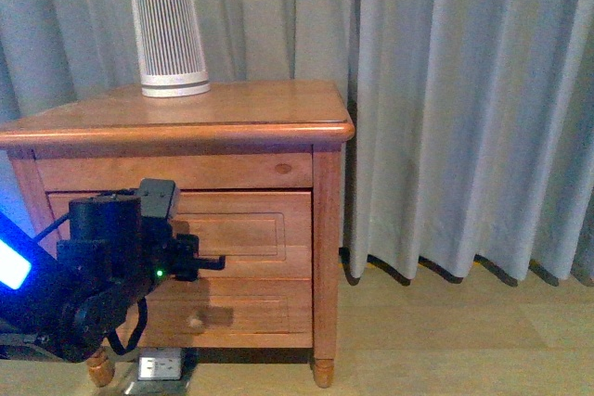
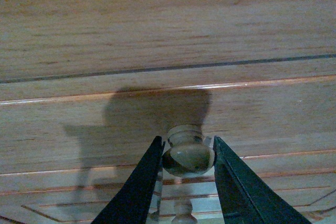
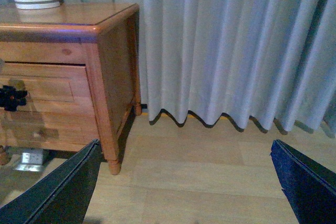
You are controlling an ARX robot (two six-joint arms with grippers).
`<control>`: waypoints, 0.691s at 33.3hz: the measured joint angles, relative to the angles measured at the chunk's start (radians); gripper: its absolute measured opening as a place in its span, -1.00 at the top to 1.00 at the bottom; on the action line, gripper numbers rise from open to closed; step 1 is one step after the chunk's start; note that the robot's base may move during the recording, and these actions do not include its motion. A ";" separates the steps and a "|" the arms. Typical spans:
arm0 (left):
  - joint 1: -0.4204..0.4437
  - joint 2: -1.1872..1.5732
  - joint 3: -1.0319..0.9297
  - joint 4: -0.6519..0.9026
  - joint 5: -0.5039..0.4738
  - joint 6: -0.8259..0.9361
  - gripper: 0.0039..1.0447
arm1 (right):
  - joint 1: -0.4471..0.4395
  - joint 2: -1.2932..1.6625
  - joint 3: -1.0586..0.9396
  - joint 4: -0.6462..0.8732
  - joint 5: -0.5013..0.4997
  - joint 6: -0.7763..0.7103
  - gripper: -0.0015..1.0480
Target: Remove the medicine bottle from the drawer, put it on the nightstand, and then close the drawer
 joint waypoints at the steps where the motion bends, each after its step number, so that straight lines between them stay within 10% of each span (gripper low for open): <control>1: 0.000 0.000 0.000 0.000 0.000 0.000 0.52 | 0.000 0.000 0.000 0.000 0.000 0.000 -0.87; 23: -0.010 -0.344 -0.664 0.171 0.015 0.003 0.54 | 0.000 0.000 0.000 0.000 0.000 0.000 -0.87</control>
